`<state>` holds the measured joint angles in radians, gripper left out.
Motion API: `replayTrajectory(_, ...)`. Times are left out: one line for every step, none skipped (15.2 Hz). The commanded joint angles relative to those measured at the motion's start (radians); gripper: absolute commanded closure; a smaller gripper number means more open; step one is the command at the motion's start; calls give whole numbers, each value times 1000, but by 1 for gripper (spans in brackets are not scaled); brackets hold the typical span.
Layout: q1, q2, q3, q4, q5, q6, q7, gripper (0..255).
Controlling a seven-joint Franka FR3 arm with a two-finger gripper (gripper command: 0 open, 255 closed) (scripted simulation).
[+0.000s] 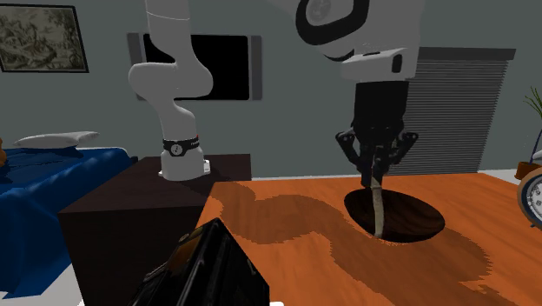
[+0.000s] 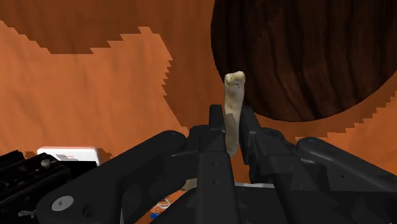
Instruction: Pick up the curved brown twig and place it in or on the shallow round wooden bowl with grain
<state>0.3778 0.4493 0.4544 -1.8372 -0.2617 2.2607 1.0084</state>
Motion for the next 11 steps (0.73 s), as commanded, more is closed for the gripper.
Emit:
replayTrajectory(38, 15, 5, 17, -11, -5, 47, 255)
replayTrajectory(57, 22, 8, 27, -16, -10, 70, 255)
replayTrajectory(76, 30, 11, 38, -21, -15, 92, 255)
replayTrajectory(96, 39, 13, 51, -26, -21, 114, 255)
replayTrajectory(116, 48, 15, 64, -31, -28, 136, 255)
replayTrajectory(136, 58, 17, 80, -37, -35, 158, 255)
replayTrajectory(157, 69, 18, 96, -42, -43, 179, 255)
replayTrajectory(178, 80, 20, 114, -48, -51, 200, 255)
replayTrajectory(204, 95, 21, 137, -55, -62, 226, 255)
replayTrajectory(206, 102, 18, 134, -59, -52, 228, 255)
replayTrajectory(207, 110, 15, 131, -63, -42, 231, 255)
